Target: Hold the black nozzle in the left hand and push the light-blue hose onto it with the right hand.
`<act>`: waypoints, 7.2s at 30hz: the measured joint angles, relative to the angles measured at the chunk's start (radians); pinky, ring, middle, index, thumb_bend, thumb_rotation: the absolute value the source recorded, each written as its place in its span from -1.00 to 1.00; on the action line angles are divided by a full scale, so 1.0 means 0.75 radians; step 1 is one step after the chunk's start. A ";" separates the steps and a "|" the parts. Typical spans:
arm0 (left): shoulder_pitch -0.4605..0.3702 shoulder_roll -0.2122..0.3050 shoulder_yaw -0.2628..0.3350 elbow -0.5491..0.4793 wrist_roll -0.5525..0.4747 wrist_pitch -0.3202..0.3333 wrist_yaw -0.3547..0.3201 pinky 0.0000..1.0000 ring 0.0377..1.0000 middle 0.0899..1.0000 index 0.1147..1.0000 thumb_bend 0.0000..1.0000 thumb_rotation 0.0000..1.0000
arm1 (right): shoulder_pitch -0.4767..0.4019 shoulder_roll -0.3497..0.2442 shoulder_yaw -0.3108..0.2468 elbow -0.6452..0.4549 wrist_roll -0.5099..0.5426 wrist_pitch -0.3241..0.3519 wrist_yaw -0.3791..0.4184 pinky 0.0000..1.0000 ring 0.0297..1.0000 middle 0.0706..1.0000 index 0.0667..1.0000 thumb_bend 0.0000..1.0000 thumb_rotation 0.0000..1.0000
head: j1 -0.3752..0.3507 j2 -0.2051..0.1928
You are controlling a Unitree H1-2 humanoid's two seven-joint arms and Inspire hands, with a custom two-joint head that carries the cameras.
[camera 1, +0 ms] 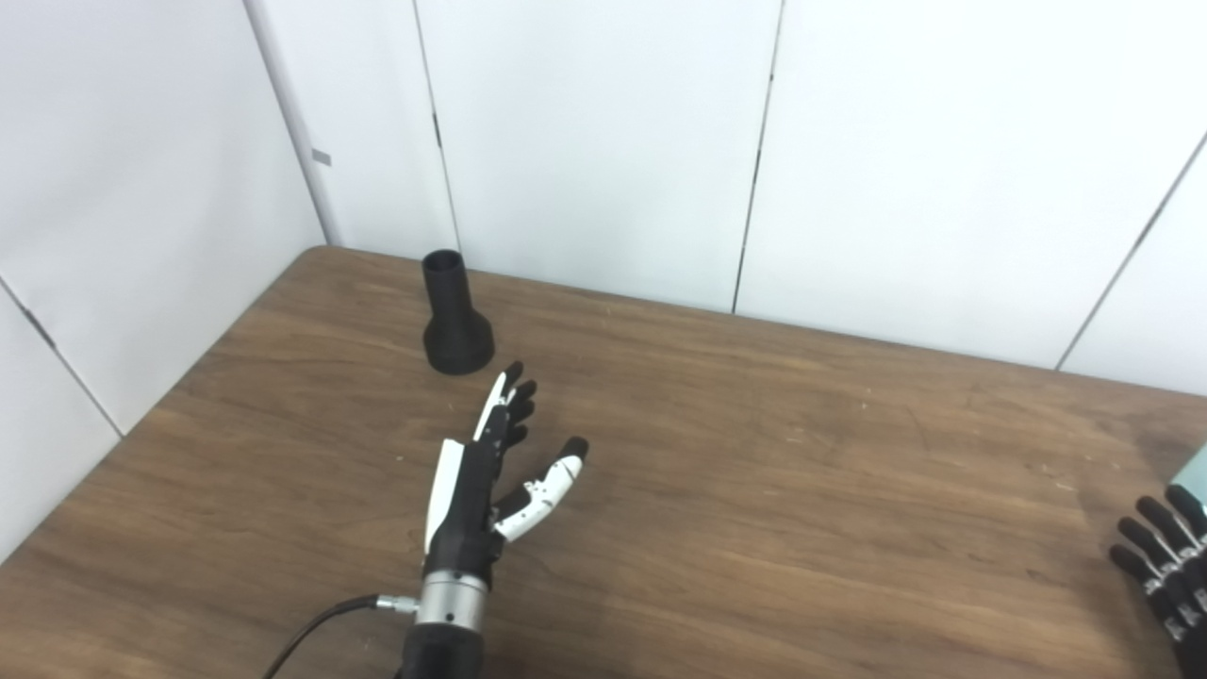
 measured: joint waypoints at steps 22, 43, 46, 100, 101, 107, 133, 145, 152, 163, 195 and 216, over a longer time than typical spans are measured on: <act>-0.205 0.186 0.246 -0.086 0.130 0.241 0.009 0.94 0.89 0.87 0.82 0.48 -0.55 | -0.089 -0.014 -0.002 0.119 -0.001 -0.117 0.048 0.80 0.85 0.85 0.94 0.05 1.00 | 0.049 -0.039; -0.401 0.534 0.178 0.379 0.242 0.393 -0.097 1.00 0.96 0.90 0.84 0.81 -0.28 | -0.092 -0.013 0.002 0.129 -0.002 -0.137 0.048 0.77 0.84 0.82 0.91 0.06 1.00 | 0.023 -0.035; -0.422 0.546 0.155 0.414 0.260 0.402 -0.110 1.00 0.97 0.91 0.84 0.82 -0.26 | -0.091 -0.013 0.002 0.127 -0.002 -0.137 0.048 0.75 0.83 0.82 0.91 0.07 1.00 | 0.018 -0.033; -0.752 0.577 -0.072 0.902 0.317 0.413 -0.301 1.00 1.00 0.90 0.80 1.00 -0.16 | -0.039 -0.013 0.030 0.051 -0.109 -0.104 0.002 0.64 0.78 0.70 0.83 0.37 1.00 | -0.059 -0.002; -0.755 0.577 -0.074 0.907 0.318 0.413 -0.301 1.00 1.00 0.89 0.80 1.00 -0.18 | -0.038 -0.013 0.031 0.050 -0.109 -0.103 0.002 0.64 0.77 0.70 0.83 0.37 1.00 | -0.061 -0.004; -0.772 0.577 -0.078 0.937 0.324 0.411 -0.293 1.00 0.98 0.86 0.77 0.97 -0.30 | -0.037 -0.013 0.035 0.048 -0.109 -0.090 -0.010 0.64 0.76 0.69 0.83 0.37 1.00 | -0.047 0.008; -0.825 0.576 -0.134 1.047 0.318 0.389 -0.184 1.00 0.80 0.56 0.35 0.77 -0.64 | -0.012 0.017 0.054 -0.013 -0.162 -0.029 -0.073 0.63 0.74 0.58 0.79 0.36 1.00 | -0.078 0.027; -0.831 0.570 -0.074 1.036 0.204 0.387 -0.178 1.00 0.58 -0.01 -0.06 0.17 -0.97 | -0.009 0.029 0.054 -0.022 -0.165 -0.026 -0.073 0.63 0.72 0.56 0.81 0.34 1.00 | -0.090 0.041; -0.832 0.570 -0.069 1.027 0.179 0.384 -0.142 1.00 0.21 -0.20 -0.07 0.04 -1.00 | -0.001 0.030 0.052 -0.032 -0.150 -0.024 -0.070 0.65 0.74 0.56 0.94 0.35 1.00 | -0.094 0.043; -0.829 0.571 -0.075 1.015 0.173 0.387 -0.143 1.00 0.20 -0.17 -0.09 0.04 -1.00 | 0.007 0.034 0.052 -0.043 -0.142 -0.024 -0.070 0.66 0.73 0.56 0.93 0.35 1.00 | -0.100 0.047; -0.500 0.498 -0.217 0.472 0.233 0.284 -0.207 1.00 0.38 -0.14 -0.14 0.04 -1.00 | 0.071 0.105 0.078 -0.168 -0.165 0.041 -0.109 0.69 0.71 0.54 0.88 0.26 1.00 | -0.290 0.100; -0.292 0.340 -0.404 0.183 0.318 0.200 -0.300 1.00 0.21 -0.12 -0.14 0.04 -1.00 | 0.082 0.152 0.118 -0.302 -0.256 0.137 -0.176 0.79 0.75 0.58 0.92 0.17 1.00 | -0.450 0.151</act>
